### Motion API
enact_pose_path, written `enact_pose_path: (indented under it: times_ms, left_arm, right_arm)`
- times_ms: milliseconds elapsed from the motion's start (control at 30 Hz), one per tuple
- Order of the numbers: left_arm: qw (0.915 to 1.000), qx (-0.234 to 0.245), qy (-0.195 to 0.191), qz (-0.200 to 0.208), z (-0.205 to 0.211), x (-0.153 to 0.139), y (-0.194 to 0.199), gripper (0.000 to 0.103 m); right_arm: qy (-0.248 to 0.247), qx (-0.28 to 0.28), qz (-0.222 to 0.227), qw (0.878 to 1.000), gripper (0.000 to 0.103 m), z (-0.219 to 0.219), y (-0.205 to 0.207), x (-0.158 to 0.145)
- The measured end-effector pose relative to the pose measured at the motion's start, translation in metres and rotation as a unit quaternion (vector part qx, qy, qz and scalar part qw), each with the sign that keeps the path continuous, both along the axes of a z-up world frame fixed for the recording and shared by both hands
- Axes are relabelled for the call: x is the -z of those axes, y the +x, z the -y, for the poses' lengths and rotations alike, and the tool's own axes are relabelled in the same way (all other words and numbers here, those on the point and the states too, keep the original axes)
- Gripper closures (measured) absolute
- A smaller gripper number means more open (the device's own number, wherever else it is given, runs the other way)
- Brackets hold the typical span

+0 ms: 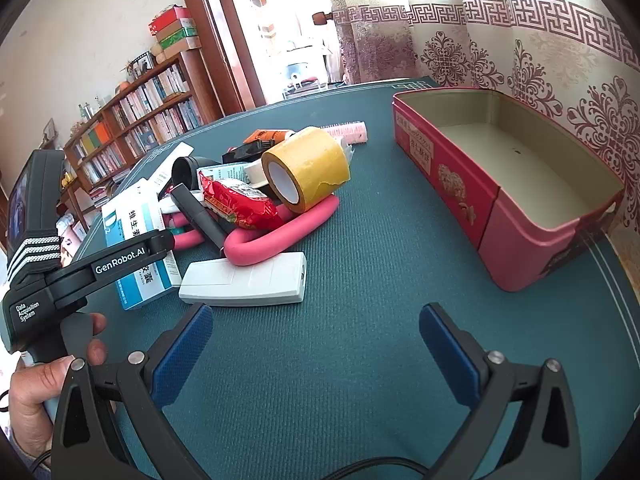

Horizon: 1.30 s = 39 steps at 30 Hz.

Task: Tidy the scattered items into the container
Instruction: 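Grasp the yellow tape roll with the right gripper while left holds blue-white vitamin box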

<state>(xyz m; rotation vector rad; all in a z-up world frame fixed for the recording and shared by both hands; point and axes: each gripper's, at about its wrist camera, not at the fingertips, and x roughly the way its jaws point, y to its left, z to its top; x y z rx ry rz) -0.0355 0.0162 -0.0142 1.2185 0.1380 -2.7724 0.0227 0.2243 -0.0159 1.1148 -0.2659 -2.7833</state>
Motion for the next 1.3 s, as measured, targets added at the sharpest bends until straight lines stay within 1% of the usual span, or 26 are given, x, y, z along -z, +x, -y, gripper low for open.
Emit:
enact_pose_path:
  times_ms: [33,67,100,133,200,300,433,667,833,1000,1067,1167,1233,1300]
  left_arm:
    - [1.0,0.002,0.005,0.004,0.002,0.001,-0.002,0.017]
    - [0.9999,0.004,0.012,0.007,0.004,0.003,-0.002,0.026]
    - [0.9997,0.007,0.022,0.009,0.01,0.005,-0.001,0.029]
    - [0.9995,0.01,0.029,0.008,0.013,0.006,0.0,0.03]
    - [0.9994,0.014,0.032,0.005,0.02,0.007,0.004,0.031]
    - [0.9993,0.022,0.029,-0.001,0.024,0.007,0.01,0.032]
    - [0.9985,0.032,0.043,-0.006,0.037,0.005,0.018,0.032]
    - [0.9973,0.049,0.041,-0.038,0.041,-0.012,0.028,0.032]
    - [0.9954,0.069,0.05,-0.044,0.041,-0.02,0.029,0.032]
    - [0.9948,0.076,0.049,-0.046,0.037,-0.02,0.025,0.032]
    - [0.9947,0.078,0.049,-0.046,0.036,-0.019,0.025,0.032]
    - [0.9946,0.082,0.048,-0.042,0.034,-0.017,0.023,0.032]
    - [0.9946,0.085,0.046,-0.039,0.032,-0.015,0.021,0.032]
    - [0.9945,0.087,0.046,-0.036,0.03,-0.013,0.02,0.032]
  right_arm:
    - [0.001,0.0,0.0,1.0,0.0,0.0,0.0,0.0]
    - [0.003,0.0,0.0,1.0,0.0,0.001,0.0,0.0]
    - [0.005,-0.001,-0.001,1.0,0.0,0.001,0.0,-0.001]
    - [0.007,-0.002,-0.003,1.0,0.0,0.002,0.0,-0.001]
    - [0.015,-0.004,-0.006,1.0,0.0,0.005,0.001,-0.003]
    - [0.022,-0.012,-0.009,1.0,0.0,0.009,0.002,-0.006]
    - [0.019,-0.026,-0.004,0.999,0.002,0.014,-0.002,-0.009]
    - [0.014,-0.022,-0.014,1.0,0.002,0.004,-0.022,-0.026]
    - [0.046,-0.025,-0.038,0.998,0.004,0.001,-0.048,-0.036]
    - [0.074,-0.042,-0.051,0.995,0.015,0.003,-0.079,-0.037]
    - [0.081,-0.053,-0.048,0.994,0.019,0.003,-0.092,-0.034]
    - [0.077,-0.069,-0.034,0.994,0.022,0.001,-0.11,-0.027]
    - [0.064,-0.083,-0.028,0.994,0.023,0.0,-0.118,-0.022]
    - [0.046,-0.095,-0.018,0.994,0.029,-0.001,-0.124,-0.018]
